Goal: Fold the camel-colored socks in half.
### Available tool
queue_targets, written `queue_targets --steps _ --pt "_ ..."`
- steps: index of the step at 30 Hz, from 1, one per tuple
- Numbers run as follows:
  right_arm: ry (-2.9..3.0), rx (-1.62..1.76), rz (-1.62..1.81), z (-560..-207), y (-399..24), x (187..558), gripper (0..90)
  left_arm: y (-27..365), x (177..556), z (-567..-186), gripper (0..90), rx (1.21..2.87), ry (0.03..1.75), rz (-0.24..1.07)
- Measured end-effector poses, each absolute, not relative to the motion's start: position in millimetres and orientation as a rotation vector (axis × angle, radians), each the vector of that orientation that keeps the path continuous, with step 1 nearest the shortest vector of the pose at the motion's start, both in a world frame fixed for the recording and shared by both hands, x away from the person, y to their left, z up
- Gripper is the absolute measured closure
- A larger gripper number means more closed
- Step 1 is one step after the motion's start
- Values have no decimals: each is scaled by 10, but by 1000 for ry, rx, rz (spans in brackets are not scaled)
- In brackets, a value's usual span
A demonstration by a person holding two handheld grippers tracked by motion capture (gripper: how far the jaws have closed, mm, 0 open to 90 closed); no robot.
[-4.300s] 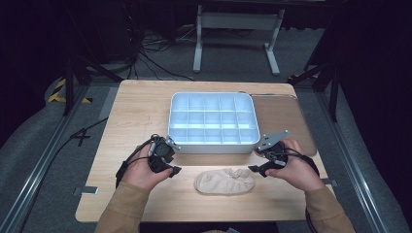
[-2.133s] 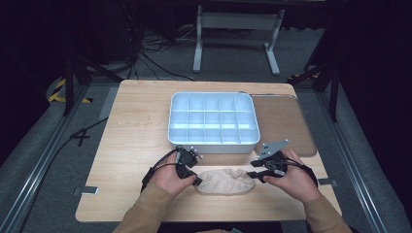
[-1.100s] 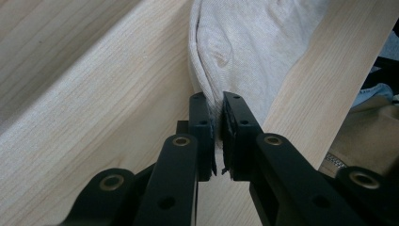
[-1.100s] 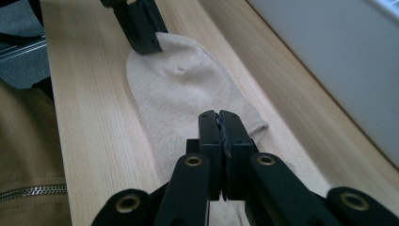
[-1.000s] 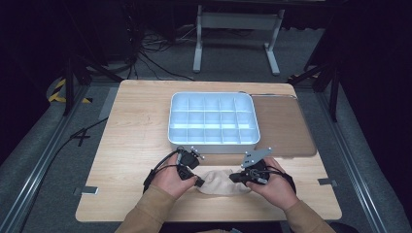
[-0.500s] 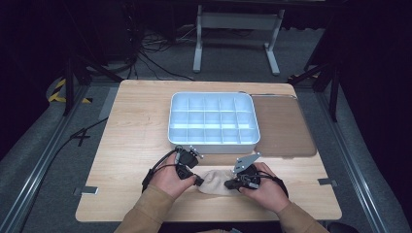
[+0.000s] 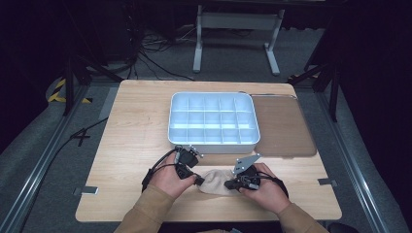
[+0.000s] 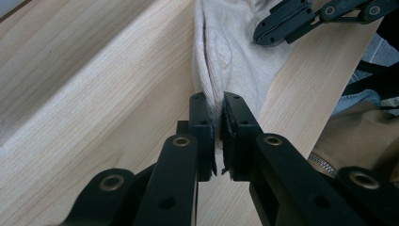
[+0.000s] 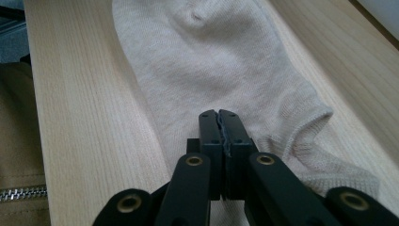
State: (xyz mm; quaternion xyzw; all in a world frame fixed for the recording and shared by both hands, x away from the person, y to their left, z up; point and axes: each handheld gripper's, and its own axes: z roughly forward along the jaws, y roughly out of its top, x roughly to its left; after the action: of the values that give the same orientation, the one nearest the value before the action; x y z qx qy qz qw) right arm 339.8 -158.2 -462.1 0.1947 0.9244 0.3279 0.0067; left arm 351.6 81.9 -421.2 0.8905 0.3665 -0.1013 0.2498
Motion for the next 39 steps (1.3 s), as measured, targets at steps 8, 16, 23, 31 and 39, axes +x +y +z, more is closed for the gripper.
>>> queue_targets --steps 8,16,23,31,39 --pt "2879 607 1034 -4619 -1588 3382 899 808 3505 -4169 835 2429 999 -277" --pt "2845 658 1033 -4505 -1736 3406 899 867 3513 -4092 836 2413 1019 -254" --pt "2838 735 978 -4497 -1860 3439 899 945 3510 -4004 836 2425 1050 -226" --pt "2839 780 959 -4569 -1895 3473 900 982 3518 -3980 836 2436 1085 -251" --pt "2824 760 985 -4600 -1877 3473 900 883 3537 -3963 835 2436 1047 -257"
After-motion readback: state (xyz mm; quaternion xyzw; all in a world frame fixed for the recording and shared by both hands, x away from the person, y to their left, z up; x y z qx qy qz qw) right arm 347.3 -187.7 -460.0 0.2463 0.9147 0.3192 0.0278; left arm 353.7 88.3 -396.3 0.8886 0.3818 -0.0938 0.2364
